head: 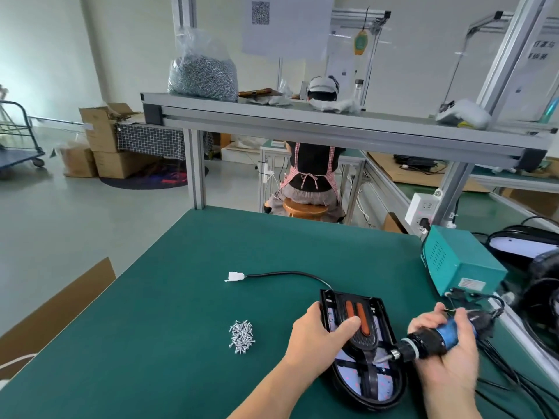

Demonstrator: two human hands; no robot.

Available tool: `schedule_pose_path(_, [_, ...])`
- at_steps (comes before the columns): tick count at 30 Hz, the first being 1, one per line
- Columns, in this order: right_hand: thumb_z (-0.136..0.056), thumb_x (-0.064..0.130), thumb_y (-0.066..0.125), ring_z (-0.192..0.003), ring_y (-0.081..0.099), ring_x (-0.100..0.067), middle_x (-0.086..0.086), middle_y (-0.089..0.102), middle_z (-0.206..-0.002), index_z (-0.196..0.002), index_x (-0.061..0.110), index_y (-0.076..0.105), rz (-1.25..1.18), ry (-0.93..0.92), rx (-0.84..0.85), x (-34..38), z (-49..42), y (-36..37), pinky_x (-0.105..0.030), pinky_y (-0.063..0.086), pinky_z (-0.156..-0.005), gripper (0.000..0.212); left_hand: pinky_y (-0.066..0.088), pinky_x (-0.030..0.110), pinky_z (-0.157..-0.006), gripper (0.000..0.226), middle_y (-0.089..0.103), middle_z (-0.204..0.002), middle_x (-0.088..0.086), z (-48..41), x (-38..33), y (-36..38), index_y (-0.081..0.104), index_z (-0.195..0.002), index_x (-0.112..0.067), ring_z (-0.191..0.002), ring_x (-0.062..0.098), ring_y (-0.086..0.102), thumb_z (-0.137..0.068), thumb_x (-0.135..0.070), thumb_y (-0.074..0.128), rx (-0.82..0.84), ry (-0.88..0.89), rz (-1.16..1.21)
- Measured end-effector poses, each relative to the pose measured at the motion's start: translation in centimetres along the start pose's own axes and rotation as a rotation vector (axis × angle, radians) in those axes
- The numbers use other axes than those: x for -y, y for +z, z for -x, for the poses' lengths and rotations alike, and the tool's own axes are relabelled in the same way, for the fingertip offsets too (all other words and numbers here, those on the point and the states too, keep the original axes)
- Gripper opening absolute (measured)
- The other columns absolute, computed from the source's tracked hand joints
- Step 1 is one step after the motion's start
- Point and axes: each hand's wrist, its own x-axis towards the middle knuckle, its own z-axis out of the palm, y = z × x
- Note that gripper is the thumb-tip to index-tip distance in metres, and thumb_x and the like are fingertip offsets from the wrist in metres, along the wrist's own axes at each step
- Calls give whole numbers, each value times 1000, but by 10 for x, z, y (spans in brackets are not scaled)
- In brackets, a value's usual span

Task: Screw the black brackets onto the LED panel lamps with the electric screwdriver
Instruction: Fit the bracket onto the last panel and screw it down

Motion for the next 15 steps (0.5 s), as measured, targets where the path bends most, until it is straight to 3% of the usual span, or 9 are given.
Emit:
schedule_pose_path(2, [-87,38,69,-60,47,1,13,47,-71,-93,17,58,-26,6,-41,-1,-5,-6,-7,37,-68,25,46,17,-90,45,63,-114,-15,0,3,-4,62,-116,-30,-116,10,58,-89,-65,54,-142,47,-187])
schedule_pose_path(4, [-94,41,62,-60,47,2,13,47,-70,-93,17,57,-43,4,-58,-2,-8,-10,-7,38,-68,25,45,30,-96,45,62,-114,-2,-2,11,-19,64,-119,-17,-110,19,58,-96,-53,51,-333,90,-370])
schedule_pose_path(6, [-82,37,74,-59,48,2,13,48,-70,-93,17,58,-18,-3,-40,-3,-10,-10,-7,39,-66,28,42,29,-93,25,61,-106,-5,-5,22,-43,66,-110,-19,-103,18,55,-96,-37,55,-478,136,-461])
schedule_pose_path(8, [-57,33,85,-60,49,1,12,50,-69,-93,16,58,9,-5,-17,-3,-10,-9,-7,39,-67,48,37,28,-92,16,60,-103,-10,-6,34,-67,64,-106,-24,-102,16,50,-92,-29,56,-573,122,-534])
schedule_pose_path(10, [-53,33,85,-60,49,1,12,50,-69,-94,16,59,19,-7,-14,-3,-10,-8,-7,38,-69,52,33,28,-92,17,57,-100,-13,-5,44,-83,60,-105,-28,-101,14,45,-88,-28,57,-602,50,-551])
schedule_pose_path(13, [-85,38,71,-62,49,1,12,48,-73,-96,16,58,-6,-8,-44,-6,-12,-13,-7,38,-72,28,30,27,-91,17,52,-97,-14,-3,54,-92,56,-103,-31,-100,14,41,-85,-29,57,-544,-7,-587])
schedule_pose_path(15, [-90,40,67,-62,49,1,12,48,-72,-96,16,59,-20,-14,-51,-8,-13,-15,-8,39,-72,26,29,27,-89,13,50,-94,-15,-1,58,-92,55,-97,-33,-99,13,40,-84,-29,56,-522,5,-615])
